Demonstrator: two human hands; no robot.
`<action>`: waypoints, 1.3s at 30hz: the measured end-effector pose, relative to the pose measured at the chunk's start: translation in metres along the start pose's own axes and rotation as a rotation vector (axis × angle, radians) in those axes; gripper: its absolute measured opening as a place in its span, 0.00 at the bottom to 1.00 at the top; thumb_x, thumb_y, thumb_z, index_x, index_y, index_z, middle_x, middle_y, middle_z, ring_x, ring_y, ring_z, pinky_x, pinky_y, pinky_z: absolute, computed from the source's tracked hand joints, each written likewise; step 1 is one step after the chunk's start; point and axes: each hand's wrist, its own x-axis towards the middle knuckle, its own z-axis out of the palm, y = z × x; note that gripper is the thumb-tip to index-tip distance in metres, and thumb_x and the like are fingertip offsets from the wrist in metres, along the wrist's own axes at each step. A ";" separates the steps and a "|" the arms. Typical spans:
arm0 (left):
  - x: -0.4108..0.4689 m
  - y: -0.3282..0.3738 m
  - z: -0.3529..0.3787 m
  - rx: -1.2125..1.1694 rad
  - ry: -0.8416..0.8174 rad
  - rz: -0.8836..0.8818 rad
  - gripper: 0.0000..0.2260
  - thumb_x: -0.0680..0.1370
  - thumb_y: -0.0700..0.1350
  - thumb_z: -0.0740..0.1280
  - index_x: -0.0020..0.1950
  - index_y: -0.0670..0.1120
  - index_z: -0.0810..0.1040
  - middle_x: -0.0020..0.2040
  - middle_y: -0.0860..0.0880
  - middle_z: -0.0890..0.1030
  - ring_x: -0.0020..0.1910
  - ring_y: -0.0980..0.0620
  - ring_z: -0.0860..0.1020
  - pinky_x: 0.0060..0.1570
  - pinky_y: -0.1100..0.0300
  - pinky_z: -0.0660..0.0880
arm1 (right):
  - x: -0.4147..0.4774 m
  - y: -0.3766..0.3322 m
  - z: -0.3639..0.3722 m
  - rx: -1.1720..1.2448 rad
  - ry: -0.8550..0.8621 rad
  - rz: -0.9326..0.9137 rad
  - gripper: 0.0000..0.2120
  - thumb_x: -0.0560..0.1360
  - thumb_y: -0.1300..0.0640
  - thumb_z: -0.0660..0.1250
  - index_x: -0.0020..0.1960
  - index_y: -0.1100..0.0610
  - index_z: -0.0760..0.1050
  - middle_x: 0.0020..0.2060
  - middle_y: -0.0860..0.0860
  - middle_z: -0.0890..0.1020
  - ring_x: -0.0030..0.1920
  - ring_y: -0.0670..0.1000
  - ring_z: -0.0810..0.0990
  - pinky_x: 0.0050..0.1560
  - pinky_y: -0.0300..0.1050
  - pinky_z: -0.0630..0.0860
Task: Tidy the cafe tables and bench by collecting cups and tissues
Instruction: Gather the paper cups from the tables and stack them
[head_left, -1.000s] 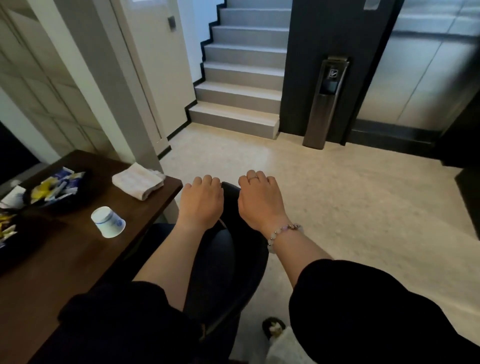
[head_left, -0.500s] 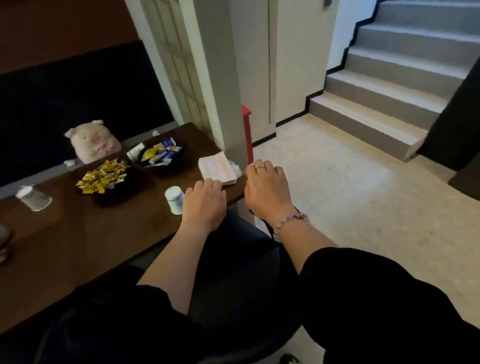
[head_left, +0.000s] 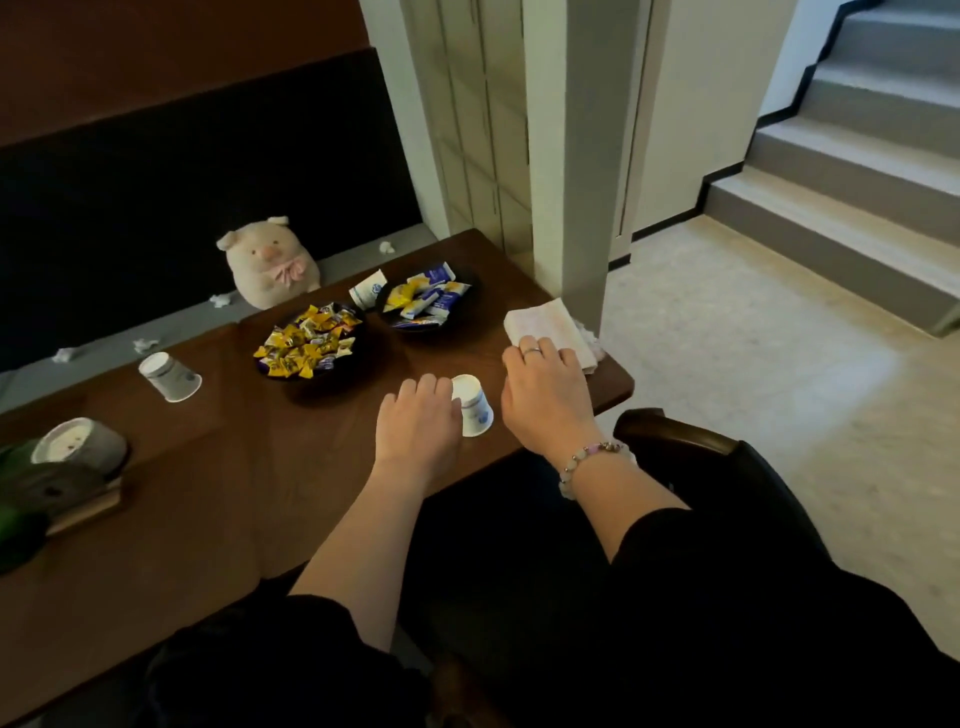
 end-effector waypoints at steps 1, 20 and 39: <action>0.007 -0.014 0.004 -0.018 0.003 0.013 0.14 0.83 0.50 0.52 0.60 0.46 0.72 0.57 0.48 0.75 0.56 0.48 0.72 0.53 0.54 0.69 | 0.010 -0.010 0.008 -0.004 -0.014 0.010 0.14 0.79 0.54 0.56 0.63 0.57 0.68 0.63 0.55 0.72 0.61 0.54 0.70 0.59 0.47 0.67; 0.078 -0.197 0.101 -0.204 -0.128 0.060 0.15 0.83 0.49 0.50 0.63 0.45 0.69 0.60 0.47 0.73 0.60 0.47 0.71 0.57 0.52 0.68 | 0.111 -0.084 0.146 -0.043 -0.445 0.597 0.53 0.64 0.43 0.76 0.76 0.50 0.43 0.76 0.57 0.49 0.75 0.60 0.50 0.70 0.57 0.62; 0.089 -0.188 0.113 -0.221 -0.203 0.125 0.16 0.83 0.49 0.50 0.65 0.45 0.69 0.62 0.47 0.72 0.61 0.48 0.71 0.61 0.53 0.67 | 0.109 -0.081 0.155 0.016 -0.443 0.598 0.43 0.65 0.60 0.75 0.72 0.53 0.55 0.68 0.55 0.62 0.67 0.58 0.61 0.62 0.52 0.70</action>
